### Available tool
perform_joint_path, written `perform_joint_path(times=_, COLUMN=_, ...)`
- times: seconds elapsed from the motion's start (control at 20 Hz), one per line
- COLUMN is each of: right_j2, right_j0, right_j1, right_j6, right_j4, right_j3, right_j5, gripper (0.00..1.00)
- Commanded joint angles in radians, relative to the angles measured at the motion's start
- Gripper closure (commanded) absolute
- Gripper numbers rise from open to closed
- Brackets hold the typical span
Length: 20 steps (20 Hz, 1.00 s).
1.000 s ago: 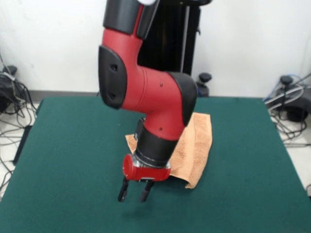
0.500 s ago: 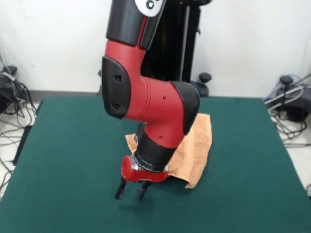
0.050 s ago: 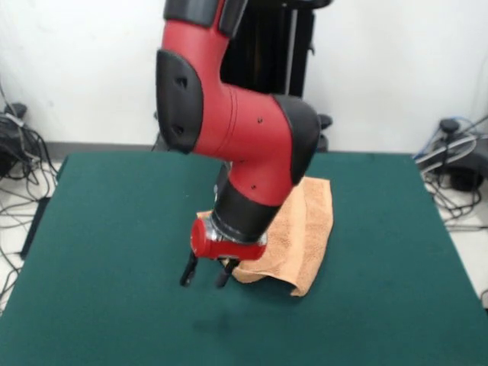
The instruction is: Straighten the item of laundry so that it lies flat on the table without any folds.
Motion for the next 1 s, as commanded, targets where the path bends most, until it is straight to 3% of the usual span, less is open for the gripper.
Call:
perform_joint_path(times=0.05, right_j2=0.164, right_j0=-0.042, right_j1=-0.134, right_j6=-0.052, right_j4=-0.008, right_j3=0.230, right_j5=0.057, gripper=0.00)
perform_joint_path(times=0.15, right_j2=0.164, right_j0=-0.038, right_j1=-0.110, right_j6=-0.020, right_j4=-0.027, right_j3=0.241, right_j5=0.002, gripper=0.00)
perform_joint_path(times=0.3, right_j2=0.086, right_j0=0.033, right_j1=-0.085, right_j6=0.084, right_j4=-0.023, right_j3=0.241, right_j5=-0.001, gripper=0.00)
perform_joint_path(times=0.55, right_j2=0.076, right_j0=0.072, right_j1=-0.062, right_j6=0.144, right_j4=-0.009, right_j3=0.253, right_j5=-0.043, gripper=0.00)
perform_joint_path(times=0.85, right_j2=-0.050, right_j0=0.228, right_j1=0.004, right_j6=0.286, right_j4=0.036, right_j3=0.192, right_j5=0.007, gripper=0.00)
perform_joint_path(times=1.0, right_j2=-0.087, right_j0=0.277, right_j1=0.022, right_j6=0.313, right_j4=0.048, right_j3=0.173, right_j5=-0.027, gripper=0.00)
